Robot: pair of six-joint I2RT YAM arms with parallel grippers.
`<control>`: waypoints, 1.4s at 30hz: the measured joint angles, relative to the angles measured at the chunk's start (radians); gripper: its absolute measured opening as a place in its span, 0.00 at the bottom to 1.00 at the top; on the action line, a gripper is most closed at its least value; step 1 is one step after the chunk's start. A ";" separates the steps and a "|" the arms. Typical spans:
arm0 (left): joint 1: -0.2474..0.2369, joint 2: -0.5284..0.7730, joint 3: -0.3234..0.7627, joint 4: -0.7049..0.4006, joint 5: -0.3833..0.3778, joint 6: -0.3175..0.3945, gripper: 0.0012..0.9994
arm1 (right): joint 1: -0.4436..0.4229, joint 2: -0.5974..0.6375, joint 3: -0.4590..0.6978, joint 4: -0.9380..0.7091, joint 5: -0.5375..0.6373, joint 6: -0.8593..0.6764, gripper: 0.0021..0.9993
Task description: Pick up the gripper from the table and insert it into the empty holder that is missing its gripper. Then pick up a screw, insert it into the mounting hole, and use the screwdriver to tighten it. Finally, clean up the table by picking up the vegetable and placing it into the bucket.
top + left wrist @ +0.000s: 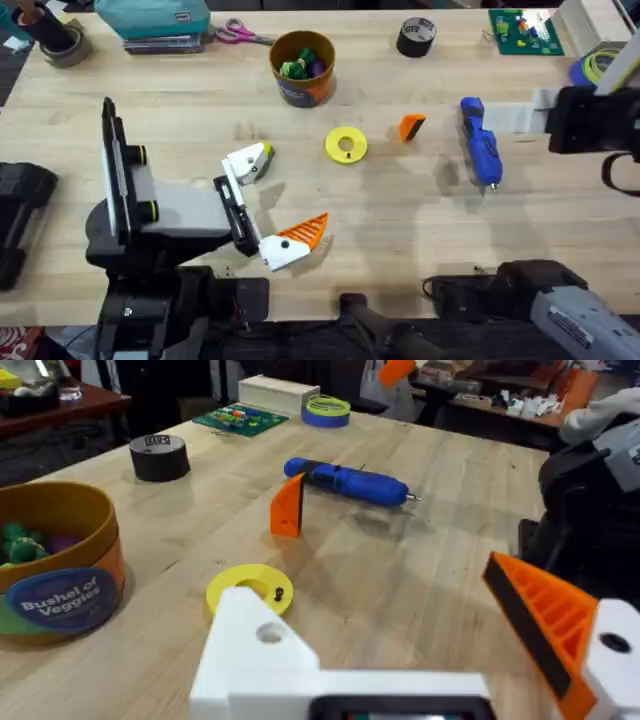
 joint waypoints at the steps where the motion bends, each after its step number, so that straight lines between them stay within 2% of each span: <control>1: 0.000 0.000 0.000 0.000 0.000 0.000 0.99 | 0.000 0.000 0.000 0.000 0.000 0.000 1.00; 27: 0.000 0.000 0.000 0.000 0.003 0.000 0.99 | 0.000 0.000 0.000 0.020 0.000 0.001 1.00; 32: 0.000 0.000 0.000 0.000 0.003 0.000 0.99 | 0.003 0.000 0.000 0.024 0.000 0.047 1.00; 36: 0.000 0.000 0.000 0.000 0.003 0.000 0.99 | 0.043 0.000 0.022 0.005 0.000 0.075 1.00; 42: 0.000 0.000 0.000 0.000 0.003 0.000 0.99 | 0.171 0.071 0.149 -0.082 0.000 0.086 1.00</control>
